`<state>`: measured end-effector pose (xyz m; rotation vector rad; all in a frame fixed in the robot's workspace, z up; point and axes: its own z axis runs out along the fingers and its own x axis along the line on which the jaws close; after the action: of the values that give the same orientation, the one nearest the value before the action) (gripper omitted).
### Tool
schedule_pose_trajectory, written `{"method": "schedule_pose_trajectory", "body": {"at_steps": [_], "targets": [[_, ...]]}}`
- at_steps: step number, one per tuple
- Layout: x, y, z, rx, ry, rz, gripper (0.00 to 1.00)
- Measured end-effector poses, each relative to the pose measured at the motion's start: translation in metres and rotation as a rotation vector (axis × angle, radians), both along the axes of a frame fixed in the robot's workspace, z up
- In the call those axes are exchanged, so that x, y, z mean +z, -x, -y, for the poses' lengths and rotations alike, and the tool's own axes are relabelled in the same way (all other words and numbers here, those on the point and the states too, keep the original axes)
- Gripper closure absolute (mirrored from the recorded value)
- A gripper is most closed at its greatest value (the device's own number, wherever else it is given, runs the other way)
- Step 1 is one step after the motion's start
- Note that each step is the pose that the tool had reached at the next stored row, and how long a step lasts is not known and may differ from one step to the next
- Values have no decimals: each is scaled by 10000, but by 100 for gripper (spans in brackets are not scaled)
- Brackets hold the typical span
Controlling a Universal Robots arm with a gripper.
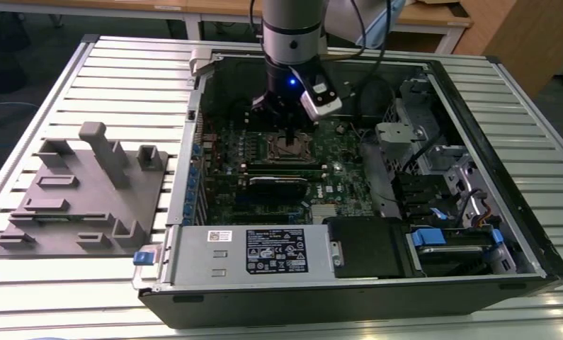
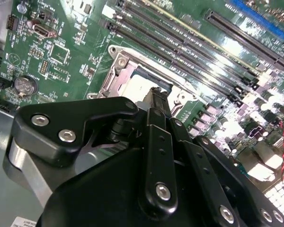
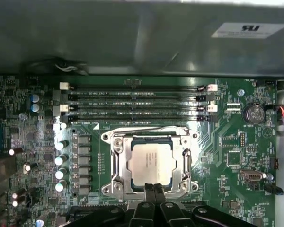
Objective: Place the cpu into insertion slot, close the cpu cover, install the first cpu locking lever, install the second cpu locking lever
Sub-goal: 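Install the second cpu locking lever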
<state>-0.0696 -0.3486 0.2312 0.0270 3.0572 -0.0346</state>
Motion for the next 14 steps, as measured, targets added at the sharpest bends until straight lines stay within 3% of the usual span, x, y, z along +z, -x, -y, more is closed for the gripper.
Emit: {"method": "schedule_pose_trajectory", "body": {"at_steps": [7,14], "targets": [[17,0,25,0,-12,2,89],[19,0,91,0,-48,1,89]]}}
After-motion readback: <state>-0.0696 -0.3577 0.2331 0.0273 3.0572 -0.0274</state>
